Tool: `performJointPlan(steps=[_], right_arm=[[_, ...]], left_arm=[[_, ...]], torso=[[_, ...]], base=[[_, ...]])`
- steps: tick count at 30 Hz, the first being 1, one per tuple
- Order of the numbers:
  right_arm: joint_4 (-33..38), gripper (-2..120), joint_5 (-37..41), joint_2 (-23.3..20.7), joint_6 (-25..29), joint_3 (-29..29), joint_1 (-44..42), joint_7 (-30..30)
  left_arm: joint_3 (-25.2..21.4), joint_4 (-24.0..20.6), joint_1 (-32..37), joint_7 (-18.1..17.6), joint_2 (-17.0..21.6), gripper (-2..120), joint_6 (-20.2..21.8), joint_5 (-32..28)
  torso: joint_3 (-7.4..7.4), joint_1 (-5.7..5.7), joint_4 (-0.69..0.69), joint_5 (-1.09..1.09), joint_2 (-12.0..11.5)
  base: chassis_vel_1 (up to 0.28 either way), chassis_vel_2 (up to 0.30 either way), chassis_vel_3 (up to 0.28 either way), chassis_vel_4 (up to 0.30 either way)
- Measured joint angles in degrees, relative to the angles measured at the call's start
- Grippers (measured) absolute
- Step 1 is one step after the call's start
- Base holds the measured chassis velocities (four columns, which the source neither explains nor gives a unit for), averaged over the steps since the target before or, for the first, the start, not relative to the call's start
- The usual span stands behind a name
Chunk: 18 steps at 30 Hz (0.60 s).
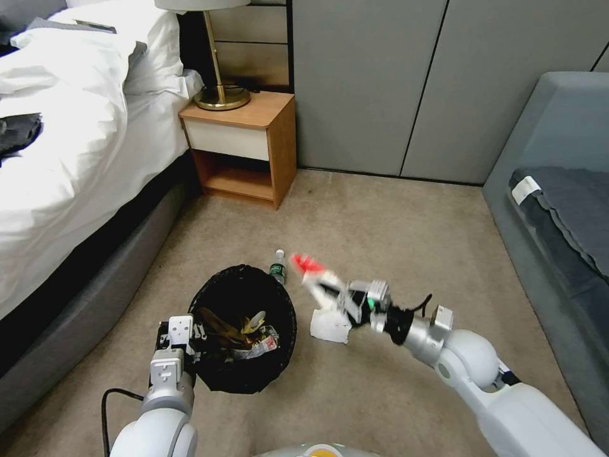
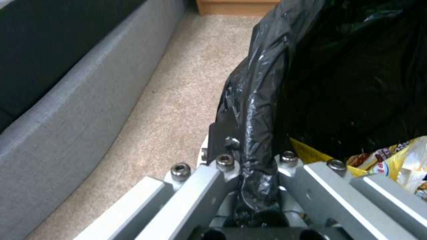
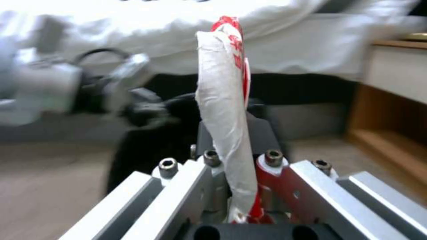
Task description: Pick up the trash bin, then pick up the garbage from the floor and place it into the trash bin.
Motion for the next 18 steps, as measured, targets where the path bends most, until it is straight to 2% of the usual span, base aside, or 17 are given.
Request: performJointPlan(steps=[5,8,18], right_arm=[[0.4,0,-0.2,-0.8,-2.7,-1.4,2.6,-4.1],[0.2,0,-2.0,0.0,-6.0,-3.1,6.4,-8.6],[-4.2,0,-5.5,5.0,-6.8,-10.3,11.9,-6.5]], left_arm=[[0.4,0.2,-0.1,0.0,-0.2,0,0.0,0.3],[0.6,0.2,0.0,0.0,-0.4,0,0.0,0.6],[0.9,0.2,0.2,0.0,-0.9,0,0.0,1.1]], torso=[[0.00,0.00,0.01,0.00,0.0],[0.00,0.00,0.01,0.00,0.0],[0.00,0.00,0.01,0.00,0.0]], base=[[0.000,0.000,0.000,0.000],[0.000,0.000,0.000,0.000],[0.000,0.000,0.000,0.000]])
